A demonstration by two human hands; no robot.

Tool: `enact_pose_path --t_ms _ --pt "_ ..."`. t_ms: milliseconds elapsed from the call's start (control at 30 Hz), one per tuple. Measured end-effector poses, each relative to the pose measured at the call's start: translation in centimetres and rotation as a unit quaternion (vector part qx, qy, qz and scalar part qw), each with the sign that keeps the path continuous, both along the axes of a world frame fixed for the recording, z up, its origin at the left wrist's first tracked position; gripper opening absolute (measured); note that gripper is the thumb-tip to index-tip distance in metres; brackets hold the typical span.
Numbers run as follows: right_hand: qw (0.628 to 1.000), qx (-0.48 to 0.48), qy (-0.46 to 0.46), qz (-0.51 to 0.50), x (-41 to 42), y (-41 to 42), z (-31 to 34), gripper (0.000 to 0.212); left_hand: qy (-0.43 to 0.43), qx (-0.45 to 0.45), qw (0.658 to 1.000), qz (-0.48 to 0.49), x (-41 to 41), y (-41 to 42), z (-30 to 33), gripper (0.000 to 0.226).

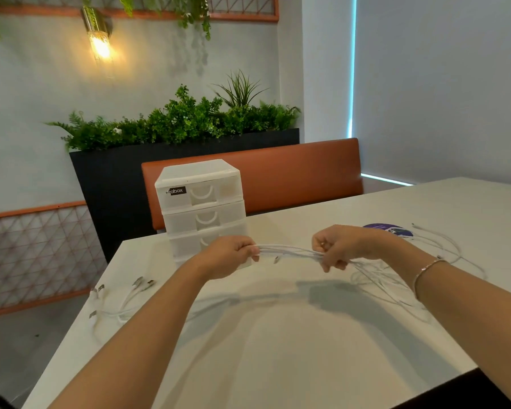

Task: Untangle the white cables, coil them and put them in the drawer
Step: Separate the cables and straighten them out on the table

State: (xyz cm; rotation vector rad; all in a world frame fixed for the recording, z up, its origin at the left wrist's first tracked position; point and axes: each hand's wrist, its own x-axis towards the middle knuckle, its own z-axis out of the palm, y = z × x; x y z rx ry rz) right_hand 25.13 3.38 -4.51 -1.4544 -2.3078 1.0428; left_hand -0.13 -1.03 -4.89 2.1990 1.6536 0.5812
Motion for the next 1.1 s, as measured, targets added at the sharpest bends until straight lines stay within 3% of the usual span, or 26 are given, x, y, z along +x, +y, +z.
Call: enact_pose_path --t_ms 200,300,400,467,600,667,733,833,900,967,1033,1100 --pt "0.987 -0.005 -0.154 -0.044 4.5 1.5 0.0 0.022 -0.004 -0.021 1.000 0.001 -0.6 0.2 -0.4 0.028" --pt "0.958 0.012 -0.280 -0.070 6.2 2.5 0.9 0.018 0.002 -0.026 1.000 0.002 -0.5 0.4 -0.5 0.028" --pt "0.877 0.085 -0.465 -0.085 8.3 2.6 2.2 0.009 0.004 -0.030 0.999 0.011 -1.2 0.4 -0.5 0.030" --pt "0.818 0.162 -0.536 -0.130 10.2 2.7 3.3 0.012 0.008 -0.029 0.999 0.023 -1.9 0.4 -0.5 0.031" --pt "0.692 0.376 -0.549 -0.279 13.1 3.4 5.6 0.031 0.007 -0.023 0.999 0.032 -2.3 0.4 -0.2 0.031" --pt "0.667 0.469 -0.484 -0.318 12.7 3.7 5.9 0.035 0.017 -0.020 0.999 0.033 -2.1 0.5 -0.2 0.030" --pt "0.713 0.456 -0.410 -0.339 11.3 3.8 5.9 0.036 0.026 -0.016 0.999 0.036 -2.2 0.6 -0.2 0.029" --pt "0.820 0.285 -0.348 -0.354 8.9 3.3 5.3 0.053 0.030 -0.006 0.999 0.044 -2.6 0.7 -0.2 0.029" --pt "0.870 0.209 -0.315 -0.315 7.6 2.7 5.0 0.048 0.030 -0.002 0.998 0.049 -2.6 0.6 -0.2 0.029" --pt "0.909 0.124 -0.259 -0.301 6.8 2.7 4.7 0.038 0.028 0.002 0.998 0.048 -2.3 0.6 -0.1 0.028" --pt "0.938 0.026 -0.113 -0.328 6.6 3.0 4.6 0.028 0.025 0.007 0.999 0.048 -2.1 0.5 0.0 0.027" --pt "0.925 0.024 0.022 -0.379 6.9 3.5 5.0 0.022 0.023 0.009 0.998 0.049 -2.0 0.4 0.1 0.027"
